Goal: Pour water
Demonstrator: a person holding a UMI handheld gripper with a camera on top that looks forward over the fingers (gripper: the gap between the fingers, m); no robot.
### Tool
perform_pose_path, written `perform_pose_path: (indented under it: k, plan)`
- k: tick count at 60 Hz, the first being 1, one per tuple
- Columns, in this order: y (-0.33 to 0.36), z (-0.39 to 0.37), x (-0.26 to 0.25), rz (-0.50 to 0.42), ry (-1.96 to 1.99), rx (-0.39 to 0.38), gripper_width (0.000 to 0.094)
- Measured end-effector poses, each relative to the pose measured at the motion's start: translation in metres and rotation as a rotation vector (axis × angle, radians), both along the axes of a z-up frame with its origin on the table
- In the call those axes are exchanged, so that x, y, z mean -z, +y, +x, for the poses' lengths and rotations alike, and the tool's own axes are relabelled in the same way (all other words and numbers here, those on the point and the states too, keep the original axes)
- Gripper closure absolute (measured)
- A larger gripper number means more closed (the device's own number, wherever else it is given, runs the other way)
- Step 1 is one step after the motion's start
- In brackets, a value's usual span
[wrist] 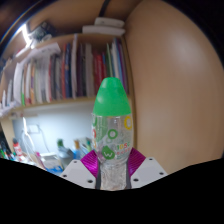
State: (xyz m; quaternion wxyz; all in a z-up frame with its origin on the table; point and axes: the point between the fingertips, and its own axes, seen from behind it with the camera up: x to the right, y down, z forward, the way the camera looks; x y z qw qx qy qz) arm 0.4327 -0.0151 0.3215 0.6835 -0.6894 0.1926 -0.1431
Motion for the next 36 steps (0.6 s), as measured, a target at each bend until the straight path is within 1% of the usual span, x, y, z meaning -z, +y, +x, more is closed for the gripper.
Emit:
perform_pose_path:
  k: [3,4,7,12,15,16,20,23,25,26,28,32,33,36]
  plan:
    - [-0.008,0.025,0.049,-0.06,0.018,0.05,0.0586]
    - [-0.011,0.04,0.069,-0.071,0.014,0.056,0.0586]
    - [-0.016,0.05,0.115,-0.133,0.031,0.095,0.0585]
    - [-0.018,0.058,0.179,-0.199,0.063,0.1,0.0575]
    - [-0.02,0.063,0.204,-0.219,0.054,0.091,0.0564]
    - [-0.02,0.06,0.212,-0.235,0.059,0.099,0.0556]
    - [-0.022,0.063,0.235,-0.272,0.049,0.108,0.0547]
    - [-0.024,0.062,0.25,-0.291,0.055,0.106,0.0524]
    - [-0.023,0.065,0.24,-0.228,0.026,0.103,0.0523]
    - [-0.023,0.065,0.244,-0.228,0.033,0.109,0.0518]
    - [-0.024,0.064,0.241,-0.2,0.035,0.111,0.0521]
    - [-0.027,0.061,0.243,-0.19,0.04,0.107,0.0512]
    - [-0.028,0.061,0.242,-0.185,0.041,0.107,0.0525]
    - [-0.026,0.062,0.243,-0.171,0.043,0.098,0.0524]
